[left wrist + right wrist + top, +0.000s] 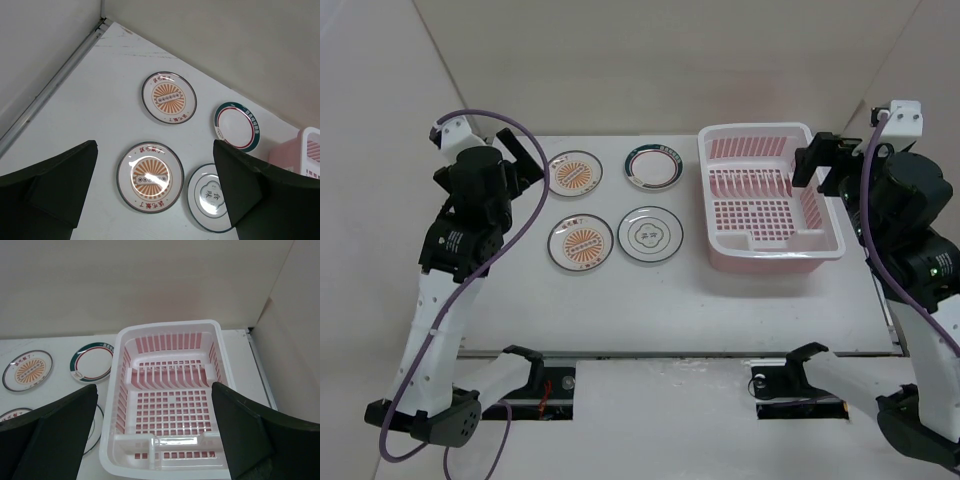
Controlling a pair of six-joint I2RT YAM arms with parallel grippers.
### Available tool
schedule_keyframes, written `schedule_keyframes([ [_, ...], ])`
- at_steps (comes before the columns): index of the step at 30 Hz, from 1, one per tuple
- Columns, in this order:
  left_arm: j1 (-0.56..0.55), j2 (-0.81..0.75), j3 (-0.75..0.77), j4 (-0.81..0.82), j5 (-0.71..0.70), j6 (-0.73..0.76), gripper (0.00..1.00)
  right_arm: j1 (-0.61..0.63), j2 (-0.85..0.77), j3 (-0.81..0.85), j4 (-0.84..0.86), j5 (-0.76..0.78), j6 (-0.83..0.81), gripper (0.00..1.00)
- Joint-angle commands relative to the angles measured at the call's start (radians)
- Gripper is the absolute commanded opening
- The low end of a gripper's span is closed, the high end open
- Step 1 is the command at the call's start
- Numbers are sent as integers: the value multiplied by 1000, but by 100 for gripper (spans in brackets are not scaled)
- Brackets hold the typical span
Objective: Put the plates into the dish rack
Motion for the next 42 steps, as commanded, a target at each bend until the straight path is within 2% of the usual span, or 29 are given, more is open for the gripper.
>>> schedule_keyframes([
  [1,4,-2,41,17,23,-2,100,-4,-2,14,38,26,10,100],
  [6,4,18,50,26,45,-2,100,-4,-11,14,38,35,-1,100],
  [13,88,100,19,64,206,-13,100,-4,-11,14,47,-26,-10,100],
  [17,192,146,-47,179,400,-13,100,-4,0,14,56,-152,-19,100],
  [20,318,219,-90,283,546,-13,100,-4,21,5,82,-319,-30,100],
  [21,352,242,-100,334,659,-13,100,-4,38,5,82,-401,-30,100],
  [22,418,289,-122,357,714,-23,100,-4,38,5,93,-446,-30,100],
  [25,516,365,-181,472,891,-23,100,14,61,25,104,-603,-67,100],
  [28,556,444,-223,588,1015,-23,100,32,61,25,125,-748,-99,100],
  [31,579,521,-260,684,1121,-37,100,42,71,25,136,-827,-111,100],
  [35,579,646,-278,842,1143,-95,100,63,91,37,136,-841,-121,100],
  [42,559,863,-263,949,1154,-148,99,92,112,46,127,-830,-121,100],
])
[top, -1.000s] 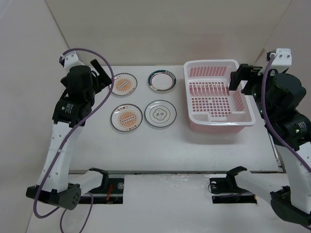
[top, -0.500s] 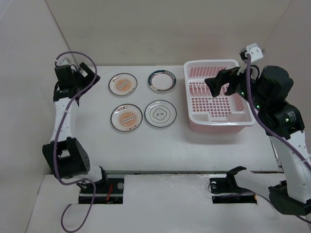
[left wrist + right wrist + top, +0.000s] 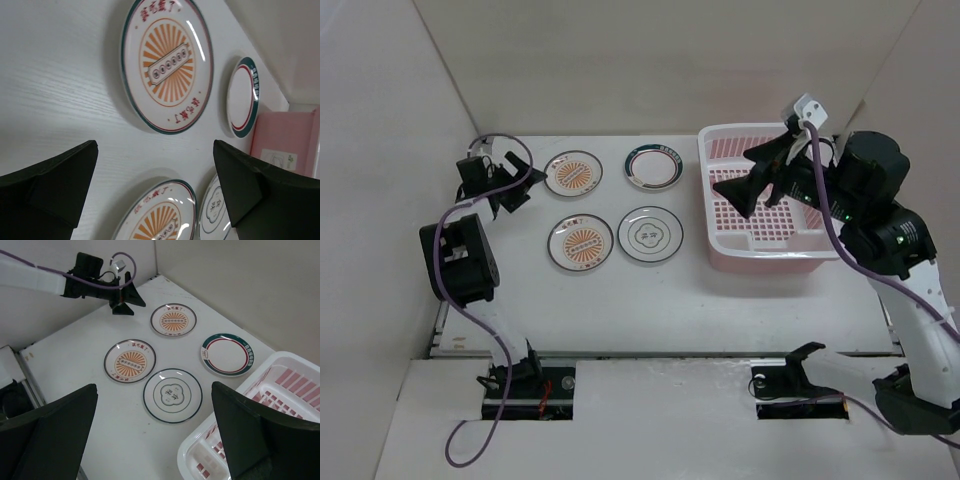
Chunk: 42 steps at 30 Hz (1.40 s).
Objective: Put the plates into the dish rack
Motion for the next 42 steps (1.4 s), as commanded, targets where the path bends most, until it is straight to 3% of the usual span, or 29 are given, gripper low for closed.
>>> schedule_keyframes([
  [1,-24,91,31,100,28,-41,99,21,14,38,51,-29,-14,100],
  [9,-99,198,128,87,-110,-76,95,30,58,70,41,-20,-23,100],
  [21,-110,334,235,78,-193,-184,76,30,117,112,31,31,-33,100],
  [24,-110,359,261,66,-202,-193,65,30,126,112,31,31,-33,100],
  [30,-110,380,306,44,-213,-216,33,30,157,133,21,40,-33,100],
  [34,-110,418,361,-14,-222,-225,0,30,180,142,21,75,-33,100],
  [38,-110,391,372,-39,-251,-215,0,41,212,142,11,213,-23,100],
  [42,-110,255,327,-77,-314,-205,0,50,291,122,-3,417,-23,100],
])
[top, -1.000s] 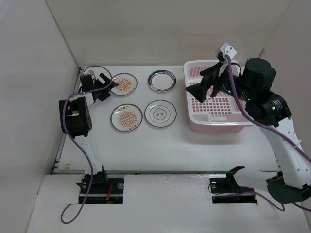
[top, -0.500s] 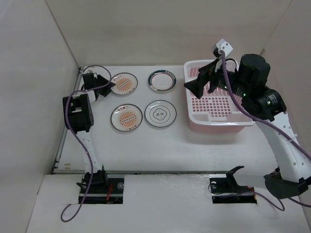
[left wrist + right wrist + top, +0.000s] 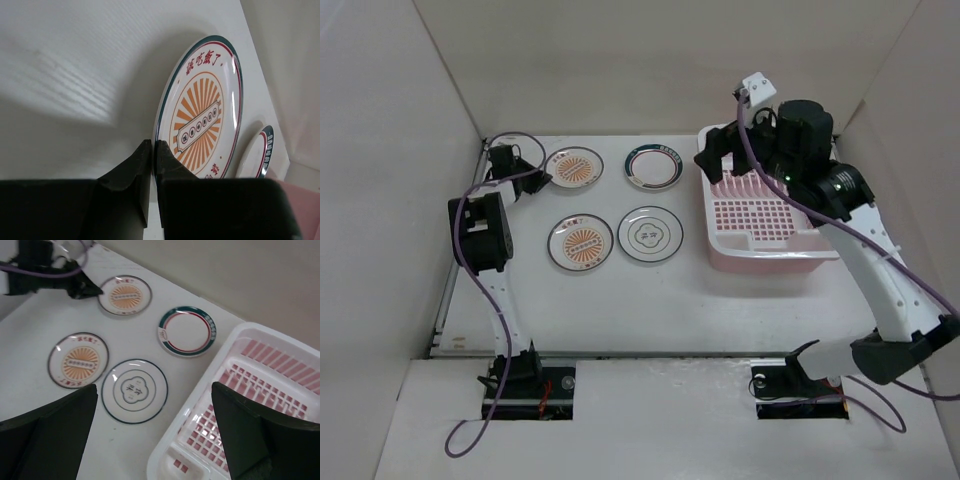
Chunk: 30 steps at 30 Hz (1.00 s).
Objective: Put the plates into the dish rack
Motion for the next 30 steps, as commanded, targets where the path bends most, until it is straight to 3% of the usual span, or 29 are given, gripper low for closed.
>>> schedule_keyframes([
  [1,4,-194,-15,-98,-86,26,0,23,65,18,0,190,-4,100],
  [3,4,-245,11,-163,-98,26,0,65,118,18,0,230,-70,100],
  [8,-26,-371,148,-525,-123,4,0,319,243,-22,91,609,-349,100],
  [12,-69,-392,316,-832,-169,-6,0,401,335,33,133,545,-408,100],
  [15,-92,-437,332,-926,-169,-6,0,454,345,24,226,554,-446,100],
  [20,-129,-546,291,-1004,-169,-17,0,528,421,34,341,580,-581,100],
  [30,-214,-784,116,-1003,-112,-72,0,540,518,67,365,531,-589,100],
])
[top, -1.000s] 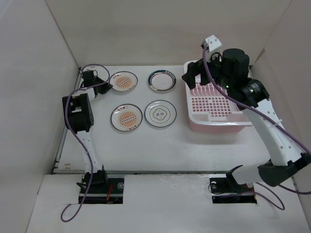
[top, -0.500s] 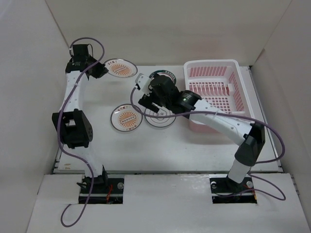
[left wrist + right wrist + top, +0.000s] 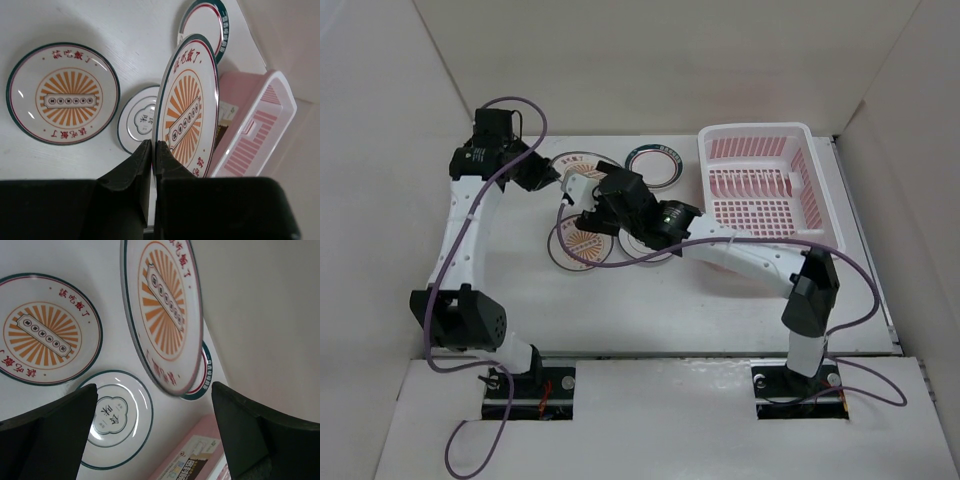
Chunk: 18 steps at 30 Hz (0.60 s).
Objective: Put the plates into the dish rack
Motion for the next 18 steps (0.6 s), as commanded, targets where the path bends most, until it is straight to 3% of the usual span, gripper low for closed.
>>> schedule_keyframes([
  [1,-32,-87,-24,19,32,-29,0,-5,11,40,83,-6,-7,100],
  [6,-54,-148,-64,19,43,-20,0,-5,57,49,92,26,25,96],
  [7,-63,-148,-64,19,43,-20,0,-5,69,49,92,35,37,93],
  [8,-63,-159,-73,19,43,-20,0,-5,69,49,92,36,37,85],
  [11,-63,-170,-73,7,19,-20,0,-5,69,49,92,36,60,79],
  [14,-63,-180,-73,-2,8,-20,0,-5,57,37,103,36,60,64],
  [15,-63,-180,-73,-2,8,-20,0,-5,46,37,103,36,60,47],
  [18,-63,-180,-64,-2,8,-20,0,-5,46,28,112,45,60,30],
])
